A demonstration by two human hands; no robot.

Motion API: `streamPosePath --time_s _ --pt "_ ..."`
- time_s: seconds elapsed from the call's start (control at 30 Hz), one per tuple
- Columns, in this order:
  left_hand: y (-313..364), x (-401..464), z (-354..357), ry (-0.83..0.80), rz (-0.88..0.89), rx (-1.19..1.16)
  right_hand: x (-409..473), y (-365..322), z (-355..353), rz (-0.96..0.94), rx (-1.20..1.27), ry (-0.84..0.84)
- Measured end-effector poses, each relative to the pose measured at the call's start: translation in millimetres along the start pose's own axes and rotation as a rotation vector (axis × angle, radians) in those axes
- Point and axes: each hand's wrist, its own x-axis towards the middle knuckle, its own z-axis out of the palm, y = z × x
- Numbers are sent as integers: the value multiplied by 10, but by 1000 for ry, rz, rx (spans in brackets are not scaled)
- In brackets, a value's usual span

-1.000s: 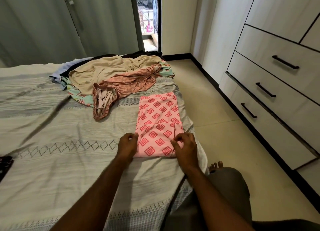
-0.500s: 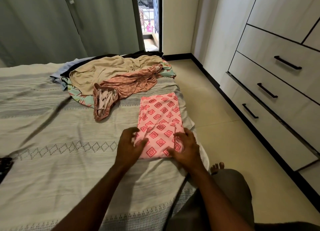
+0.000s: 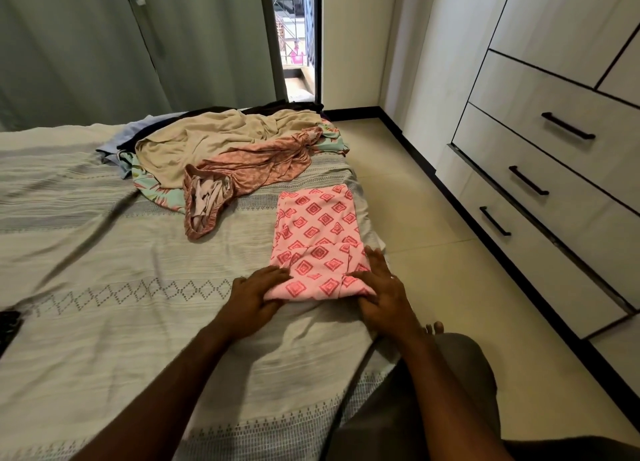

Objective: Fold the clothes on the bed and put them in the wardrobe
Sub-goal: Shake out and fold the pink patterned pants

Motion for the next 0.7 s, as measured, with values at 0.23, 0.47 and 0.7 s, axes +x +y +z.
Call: streamPosePath --time_s 0.23,0.47,0.7 --pt "564 232 -696 -230 -120 -521 -202 -383 -187 43 498 168" --pt "495 129 -226 -73 -380 -933 -237 -367 -120 359 571 190" --pt "662 230 63 239 -339 -860 -193 -339 -133 434 496 146"
